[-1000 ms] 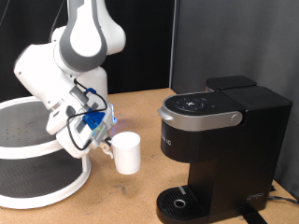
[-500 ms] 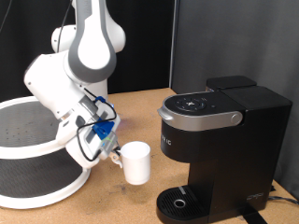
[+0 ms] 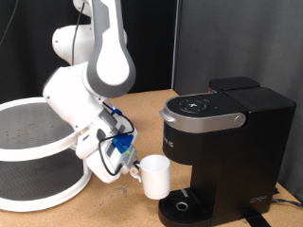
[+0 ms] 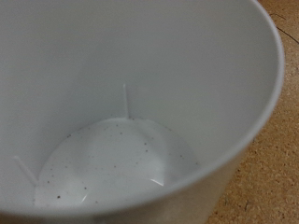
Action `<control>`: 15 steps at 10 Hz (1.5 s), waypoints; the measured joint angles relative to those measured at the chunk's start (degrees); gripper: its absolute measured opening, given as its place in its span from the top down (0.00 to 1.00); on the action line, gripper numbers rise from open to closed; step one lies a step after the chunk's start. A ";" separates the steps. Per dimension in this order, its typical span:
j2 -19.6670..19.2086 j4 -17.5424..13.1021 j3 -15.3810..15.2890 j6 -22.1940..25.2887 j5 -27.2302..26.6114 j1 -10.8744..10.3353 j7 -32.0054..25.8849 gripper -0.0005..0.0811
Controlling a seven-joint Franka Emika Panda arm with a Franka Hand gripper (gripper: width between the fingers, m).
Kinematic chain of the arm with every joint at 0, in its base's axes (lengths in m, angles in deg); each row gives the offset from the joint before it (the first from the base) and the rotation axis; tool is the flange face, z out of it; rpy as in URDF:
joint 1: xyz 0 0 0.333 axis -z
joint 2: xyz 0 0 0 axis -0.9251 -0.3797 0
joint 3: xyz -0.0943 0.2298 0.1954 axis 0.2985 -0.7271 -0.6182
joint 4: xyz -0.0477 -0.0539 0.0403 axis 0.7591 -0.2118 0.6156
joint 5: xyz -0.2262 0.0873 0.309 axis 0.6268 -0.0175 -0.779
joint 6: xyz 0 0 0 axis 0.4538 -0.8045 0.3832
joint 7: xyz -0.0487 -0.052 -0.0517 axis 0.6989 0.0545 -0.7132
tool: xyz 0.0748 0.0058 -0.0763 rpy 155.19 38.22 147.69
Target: Make a cup of coffee with the keurig machine
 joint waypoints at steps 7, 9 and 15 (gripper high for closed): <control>-8.46 -6.48 -5.36 -0.57 -9.51 -0.66 -4.80 0.91; -9.74 -7.26 -6.29 -0.57 -11.09 -0.70 -6.36 0.91; -9.92 -7.22 -6.74 0.50 -11.08 -0.62 -6.79 0.72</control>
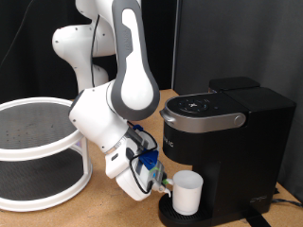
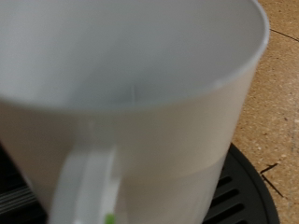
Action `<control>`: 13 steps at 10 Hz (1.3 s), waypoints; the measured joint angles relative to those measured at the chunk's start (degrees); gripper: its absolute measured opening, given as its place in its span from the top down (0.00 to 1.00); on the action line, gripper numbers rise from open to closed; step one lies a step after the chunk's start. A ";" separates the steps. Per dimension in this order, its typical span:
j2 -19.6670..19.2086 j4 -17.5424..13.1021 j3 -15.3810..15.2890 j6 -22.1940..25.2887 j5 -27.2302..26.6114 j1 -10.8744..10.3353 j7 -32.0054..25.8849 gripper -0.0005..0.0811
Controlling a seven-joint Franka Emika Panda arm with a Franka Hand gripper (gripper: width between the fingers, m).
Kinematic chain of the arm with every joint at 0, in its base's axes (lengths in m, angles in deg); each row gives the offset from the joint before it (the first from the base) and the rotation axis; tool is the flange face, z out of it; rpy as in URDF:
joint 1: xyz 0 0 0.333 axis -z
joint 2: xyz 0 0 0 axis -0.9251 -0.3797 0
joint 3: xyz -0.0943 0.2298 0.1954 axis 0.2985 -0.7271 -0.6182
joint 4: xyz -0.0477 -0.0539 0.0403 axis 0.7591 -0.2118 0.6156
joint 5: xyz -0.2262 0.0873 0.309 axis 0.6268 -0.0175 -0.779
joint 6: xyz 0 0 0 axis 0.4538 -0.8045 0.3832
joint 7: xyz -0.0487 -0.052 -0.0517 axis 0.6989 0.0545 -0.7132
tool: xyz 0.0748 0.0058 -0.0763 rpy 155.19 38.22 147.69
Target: Make a cup of coffee with the keurig machine
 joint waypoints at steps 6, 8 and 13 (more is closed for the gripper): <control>3.95 4.27 4.24 11.87 7.67 5.28 -0.19 0.04; 6.56 5.86 5.69 12.82 8.94 6.69 -0.17 0.01; 9.24 7.82 6.46 14.97 10.24 7.82 -0.05 0.01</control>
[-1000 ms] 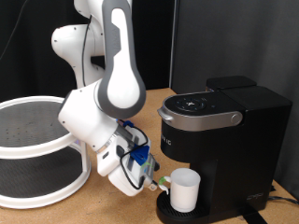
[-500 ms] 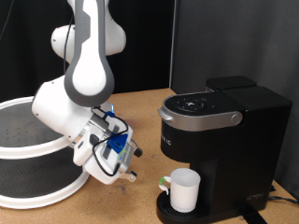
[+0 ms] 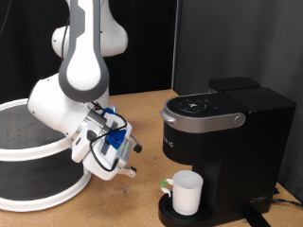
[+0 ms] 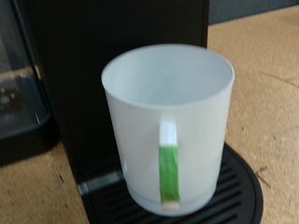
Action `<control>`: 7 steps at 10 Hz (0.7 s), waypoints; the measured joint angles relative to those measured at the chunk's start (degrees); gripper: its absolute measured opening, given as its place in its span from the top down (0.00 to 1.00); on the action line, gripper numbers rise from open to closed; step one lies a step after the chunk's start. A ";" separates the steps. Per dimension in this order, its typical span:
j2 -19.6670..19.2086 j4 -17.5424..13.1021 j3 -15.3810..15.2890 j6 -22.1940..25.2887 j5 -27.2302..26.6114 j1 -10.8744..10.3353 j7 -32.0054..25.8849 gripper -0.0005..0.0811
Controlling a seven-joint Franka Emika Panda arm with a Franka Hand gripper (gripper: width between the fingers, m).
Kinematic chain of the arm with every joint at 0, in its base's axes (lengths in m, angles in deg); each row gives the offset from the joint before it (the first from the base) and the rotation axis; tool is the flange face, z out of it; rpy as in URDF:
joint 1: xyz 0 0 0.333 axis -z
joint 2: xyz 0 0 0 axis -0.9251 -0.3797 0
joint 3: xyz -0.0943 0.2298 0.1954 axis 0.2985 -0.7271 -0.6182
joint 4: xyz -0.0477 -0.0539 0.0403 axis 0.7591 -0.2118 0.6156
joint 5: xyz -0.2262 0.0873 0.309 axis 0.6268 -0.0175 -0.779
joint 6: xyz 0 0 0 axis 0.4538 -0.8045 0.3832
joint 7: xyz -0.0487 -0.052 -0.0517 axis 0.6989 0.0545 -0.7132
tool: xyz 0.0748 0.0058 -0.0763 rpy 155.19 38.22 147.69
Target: Make a cup of coffee with the keurig machine
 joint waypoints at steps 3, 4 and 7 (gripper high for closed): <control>5.10 1.90 1.64 3.65 0.43 1.51 -0.45 0.01; 7.01 2.22 2.18 4.74 1.48 1.87 0.32 0.01; 12.41 2.34 3.15 6.66 4.08 2.85 4.12 0.01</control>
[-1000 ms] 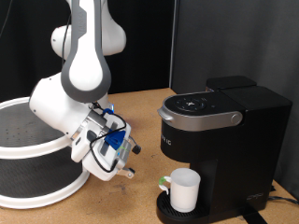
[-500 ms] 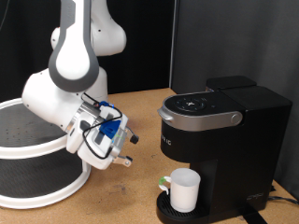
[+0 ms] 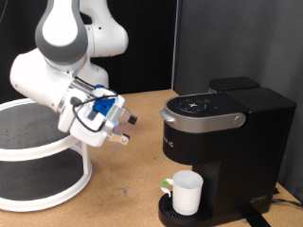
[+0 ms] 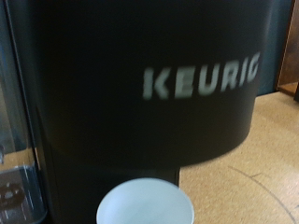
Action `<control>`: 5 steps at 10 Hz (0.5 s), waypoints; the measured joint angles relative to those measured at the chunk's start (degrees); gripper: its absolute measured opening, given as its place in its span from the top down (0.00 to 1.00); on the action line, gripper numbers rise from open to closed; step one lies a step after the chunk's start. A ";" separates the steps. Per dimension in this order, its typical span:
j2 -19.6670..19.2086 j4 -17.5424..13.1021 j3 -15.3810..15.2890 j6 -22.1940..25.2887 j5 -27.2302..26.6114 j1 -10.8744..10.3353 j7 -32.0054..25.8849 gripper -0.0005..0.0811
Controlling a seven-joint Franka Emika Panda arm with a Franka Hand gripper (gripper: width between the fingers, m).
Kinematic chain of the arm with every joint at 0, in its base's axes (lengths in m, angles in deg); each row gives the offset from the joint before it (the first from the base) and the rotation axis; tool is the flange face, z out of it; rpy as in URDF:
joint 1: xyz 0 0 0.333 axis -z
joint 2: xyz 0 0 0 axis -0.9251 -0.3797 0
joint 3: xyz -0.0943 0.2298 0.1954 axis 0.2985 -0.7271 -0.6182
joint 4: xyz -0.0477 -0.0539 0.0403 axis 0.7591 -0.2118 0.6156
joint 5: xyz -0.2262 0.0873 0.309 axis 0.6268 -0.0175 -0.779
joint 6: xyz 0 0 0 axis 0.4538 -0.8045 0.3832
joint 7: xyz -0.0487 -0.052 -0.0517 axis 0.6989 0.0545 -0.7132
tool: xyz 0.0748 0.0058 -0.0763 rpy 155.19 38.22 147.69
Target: Make a cup of coffee with the keurig machine
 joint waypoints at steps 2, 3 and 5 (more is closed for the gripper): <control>3.51 -0.18 0.31 0.02 2.84 0.41 2.80 0.01; 5.31 -0.34 0.33 -0.07 4.52 0.59 4.38 0.01; 8.88 -0.66 0.33 -0.08 6.71 0.99 7.89 0.01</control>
